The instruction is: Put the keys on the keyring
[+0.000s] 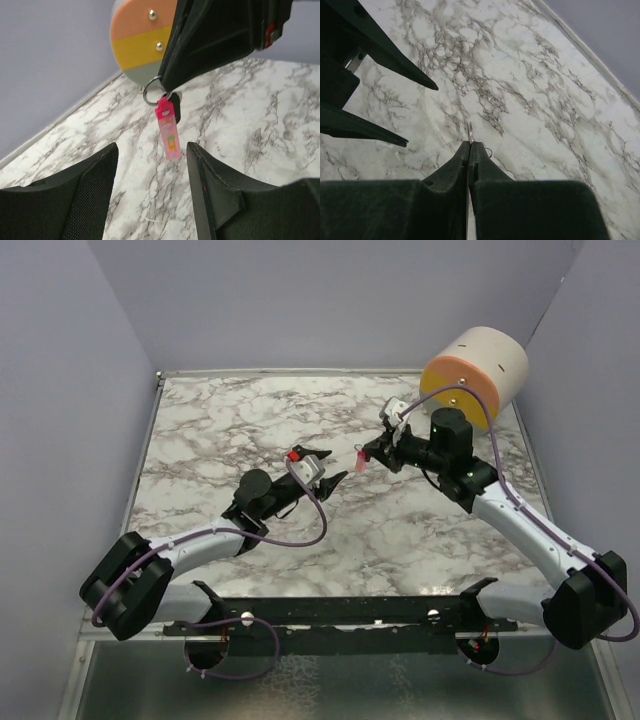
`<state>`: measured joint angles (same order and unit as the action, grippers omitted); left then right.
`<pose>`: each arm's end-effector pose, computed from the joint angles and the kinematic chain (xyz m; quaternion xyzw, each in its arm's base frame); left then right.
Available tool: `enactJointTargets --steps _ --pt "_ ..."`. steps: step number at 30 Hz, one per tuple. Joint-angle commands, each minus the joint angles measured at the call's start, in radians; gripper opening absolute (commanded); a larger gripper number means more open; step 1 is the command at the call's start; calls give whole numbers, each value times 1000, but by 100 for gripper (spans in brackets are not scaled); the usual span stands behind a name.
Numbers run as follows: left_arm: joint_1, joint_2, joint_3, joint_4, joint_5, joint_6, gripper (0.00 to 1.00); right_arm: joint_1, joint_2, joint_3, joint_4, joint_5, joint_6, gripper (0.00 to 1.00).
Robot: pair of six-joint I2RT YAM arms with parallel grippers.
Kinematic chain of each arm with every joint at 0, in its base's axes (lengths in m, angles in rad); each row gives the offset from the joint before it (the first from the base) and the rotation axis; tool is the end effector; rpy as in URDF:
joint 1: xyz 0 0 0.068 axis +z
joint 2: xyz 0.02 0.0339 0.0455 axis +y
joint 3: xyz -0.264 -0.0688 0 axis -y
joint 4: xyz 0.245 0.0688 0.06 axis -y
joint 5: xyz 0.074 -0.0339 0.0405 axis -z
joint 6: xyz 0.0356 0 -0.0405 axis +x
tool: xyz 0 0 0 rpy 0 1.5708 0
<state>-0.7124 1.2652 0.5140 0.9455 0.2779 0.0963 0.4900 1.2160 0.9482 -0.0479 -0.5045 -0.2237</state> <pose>0.1955 -0.1818 0.2628 0.3458 0.5362 -0.3158 0.7022 0.2393 0.1471 0.3214 -0.4111 0.6833 0.2757 0.5367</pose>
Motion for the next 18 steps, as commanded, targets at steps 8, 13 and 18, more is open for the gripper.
enactJointTargets --steps 8,13,18 --pt "2 68 49 -74 151 158 53 2 -24 110 -365 -87 -203 1" --pt "2 97 65 -75 257 190 45 2 2 130 -422 -132 -226 1" --pt "2 119 77 -76 319 206 42 2 4 114 -425 -131 -252 1"
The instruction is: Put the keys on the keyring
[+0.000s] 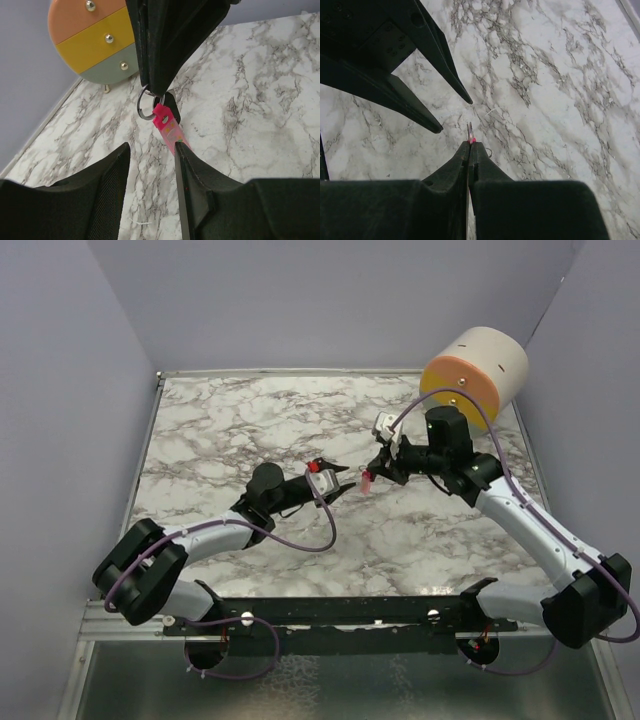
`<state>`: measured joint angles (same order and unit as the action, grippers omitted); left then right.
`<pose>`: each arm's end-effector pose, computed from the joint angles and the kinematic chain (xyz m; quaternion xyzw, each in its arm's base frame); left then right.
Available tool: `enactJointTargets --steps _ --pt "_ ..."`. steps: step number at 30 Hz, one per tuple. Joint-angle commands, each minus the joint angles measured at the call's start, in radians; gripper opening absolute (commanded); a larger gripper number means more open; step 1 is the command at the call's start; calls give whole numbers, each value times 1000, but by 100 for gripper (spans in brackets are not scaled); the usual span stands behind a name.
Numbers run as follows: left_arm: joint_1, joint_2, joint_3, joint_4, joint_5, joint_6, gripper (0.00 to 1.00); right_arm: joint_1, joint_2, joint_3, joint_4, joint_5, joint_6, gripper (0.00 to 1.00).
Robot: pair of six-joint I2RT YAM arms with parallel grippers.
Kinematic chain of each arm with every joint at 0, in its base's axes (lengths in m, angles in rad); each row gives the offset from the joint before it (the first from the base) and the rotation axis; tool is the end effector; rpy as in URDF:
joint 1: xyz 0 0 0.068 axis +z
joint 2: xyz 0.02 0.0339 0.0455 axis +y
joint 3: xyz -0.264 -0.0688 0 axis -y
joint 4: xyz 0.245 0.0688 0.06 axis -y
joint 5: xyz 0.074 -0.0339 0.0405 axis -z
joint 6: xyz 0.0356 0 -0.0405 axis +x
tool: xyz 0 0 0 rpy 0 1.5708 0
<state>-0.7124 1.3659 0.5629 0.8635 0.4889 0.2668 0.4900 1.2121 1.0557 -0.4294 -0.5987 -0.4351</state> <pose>0.2046 -0.1988 0.2438 0.4683 0.5040 -0.3179 0.6524 0.2242 0.1423 0.3246 -0.5005 0.6913 0.2722 0.4445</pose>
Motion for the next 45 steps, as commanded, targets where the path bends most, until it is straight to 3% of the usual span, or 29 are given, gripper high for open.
enactJointTargets --steps 1,10,19,28,34,38,42,45 --pt "2 21 31 6 116 37 42 1 13 9 -50 -37 -44 1" --pt "2 67 94 -39 156 49 36 3 54 20 -87 -72 -69 1" --pt "1 117 145 -88 178 53 23 11 53 20 -91 -76 -79 1" --pt "2 120 140 -107 186 67 21 15 57 18 -88 -73 -80 1" --pt "2 126 151 -108 194 59 0 16 63 17 -84 -62 -68 1" --pt "2 133 160 -107 216 53 0 16 60 11 -60 -44 -42 1" --pt "2 136 167 -107 194 24 0 16 7 -31 36 -38 30 25" --pt "3 127 170 -102 187 1 0 16 -67 -102 170 -12 127 37"
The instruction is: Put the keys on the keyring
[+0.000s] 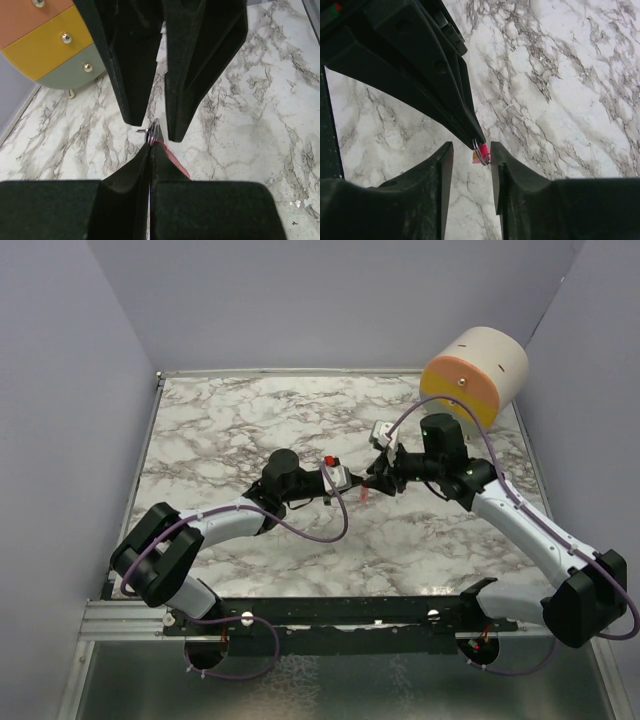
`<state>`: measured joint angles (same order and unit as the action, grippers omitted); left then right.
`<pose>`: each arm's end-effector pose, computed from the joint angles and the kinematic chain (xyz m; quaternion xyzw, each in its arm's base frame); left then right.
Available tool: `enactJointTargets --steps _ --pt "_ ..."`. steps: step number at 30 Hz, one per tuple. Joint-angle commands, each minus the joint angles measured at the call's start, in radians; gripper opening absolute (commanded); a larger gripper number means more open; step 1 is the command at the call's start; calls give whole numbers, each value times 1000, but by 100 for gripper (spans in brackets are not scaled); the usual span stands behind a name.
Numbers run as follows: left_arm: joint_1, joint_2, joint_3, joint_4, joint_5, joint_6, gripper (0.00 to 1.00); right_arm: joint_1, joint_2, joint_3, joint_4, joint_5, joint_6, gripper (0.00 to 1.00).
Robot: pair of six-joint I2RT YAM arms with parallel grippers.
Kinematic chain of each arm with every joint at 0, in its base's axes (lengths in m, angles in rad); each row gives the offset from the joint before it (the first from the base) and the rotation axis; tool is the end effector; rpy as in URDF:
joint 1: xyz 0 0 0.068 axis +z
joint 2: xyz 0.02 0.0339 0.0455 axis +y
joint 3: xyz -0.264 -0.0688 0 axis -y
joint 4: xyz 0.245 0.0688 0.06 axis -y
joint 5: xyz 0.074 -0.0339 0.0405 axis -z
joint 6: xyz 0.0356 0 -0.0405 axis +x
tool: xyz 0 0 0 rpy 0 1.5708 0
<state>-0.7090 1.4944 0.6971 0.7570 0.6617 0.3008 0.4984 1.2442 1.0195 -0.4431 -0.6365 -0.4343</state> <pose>0.2256 -0.2223 0.2392 0.5269 0.4881 -0.3622 0.5941 0.2254 0.1467 0.3039 -0.5062 0.7020 0.2947 0.4052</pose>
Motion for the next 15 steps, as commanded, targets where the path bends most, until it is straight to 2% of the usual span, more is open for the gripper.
enactJointTargets --steps 1,10,15 --pt "0 -6 37 6 18 -40 0 8 -121 -88 224 43 155 39" --pt "27 -66 41 8 105 -82 0 5 -193 -146 383 241 348 45" --pt "74 -111 44 28 124 -167 0 1 -231 -203 444 329 351 47"
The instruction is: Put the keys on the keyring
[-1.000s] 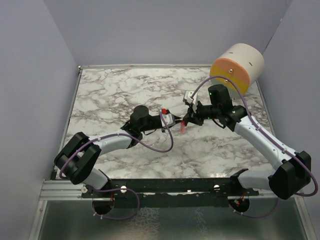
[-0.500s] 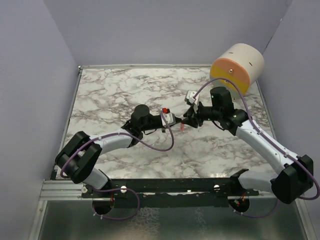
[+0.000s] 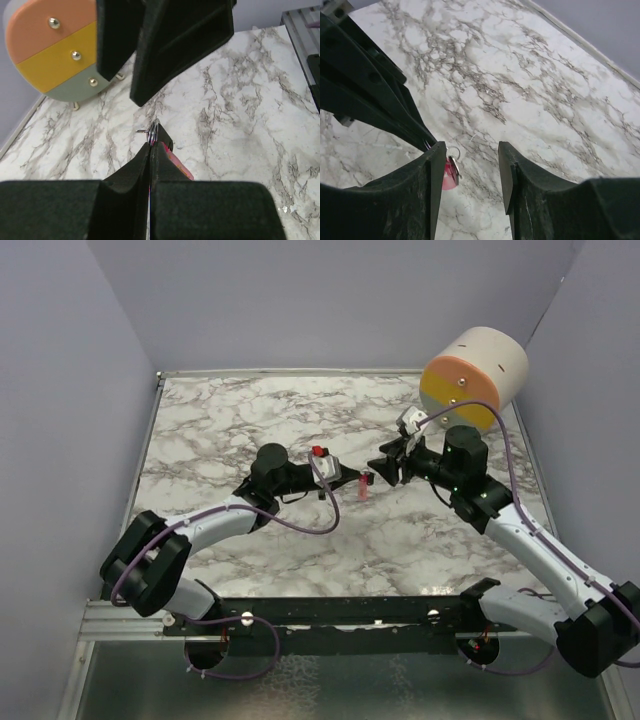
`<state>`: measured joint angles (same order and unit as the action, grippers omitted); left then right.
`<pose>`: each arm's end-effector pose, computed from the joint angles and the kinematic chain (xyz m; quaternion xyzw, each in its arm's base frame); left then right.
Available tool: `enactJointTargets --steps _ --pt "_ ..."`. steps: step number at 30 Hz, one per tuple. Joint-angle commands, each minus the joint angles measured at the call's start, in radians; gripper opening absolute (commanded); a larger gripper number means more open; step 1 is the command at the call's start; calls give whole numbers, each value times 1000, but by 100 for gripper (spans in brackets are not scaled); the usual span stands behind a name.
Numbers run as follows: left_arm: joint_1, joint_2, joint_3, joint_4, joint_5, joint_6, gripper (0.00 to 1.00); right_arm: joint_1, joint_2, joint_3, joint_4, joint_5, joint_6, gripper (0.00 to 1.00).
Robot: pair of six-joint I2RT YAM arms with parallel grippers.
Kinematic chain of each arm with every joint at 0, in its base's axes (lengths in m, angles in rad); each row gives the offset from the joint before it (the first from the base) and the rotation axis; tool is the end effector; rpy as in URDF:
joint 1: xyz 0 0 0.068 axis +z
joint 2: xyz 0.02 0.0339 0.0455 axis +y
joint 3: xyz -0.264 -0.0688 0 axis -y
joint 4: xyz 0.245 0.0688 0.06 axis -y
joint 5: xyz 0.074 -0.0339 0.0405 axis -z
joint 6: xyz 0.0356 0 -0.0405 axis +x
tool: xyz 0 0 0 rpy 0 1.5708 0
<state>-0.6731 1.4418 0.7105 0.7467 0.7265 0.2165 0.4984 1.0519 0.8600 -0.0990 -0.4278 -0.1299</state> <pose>0.2269 -0.2112 0.2579 0.5107 0.4831 -0.3936 0.5923 0.2063 0.1291 0.3244 -0.3628 0.7063 0.2743 0.5425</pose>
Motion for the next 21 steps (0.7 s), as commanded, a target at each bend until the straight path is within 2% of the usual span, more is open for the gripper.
enactJointTargets --steps 1,4,8,21 --pt "48 -66 30 48 65 -105 0 -1 -50 -57 113 129 45 48" --pt "74 -87 37 65 88 -160 0 -7 -95 -99 157 143 38 48" --pt "85 -95 48 81 96 -217 0 -8 -131 -131 194 75 -2 49" --pt "86 -69 46 208 143 -338 0 -8 -70 -164 298 -83 -29 50"
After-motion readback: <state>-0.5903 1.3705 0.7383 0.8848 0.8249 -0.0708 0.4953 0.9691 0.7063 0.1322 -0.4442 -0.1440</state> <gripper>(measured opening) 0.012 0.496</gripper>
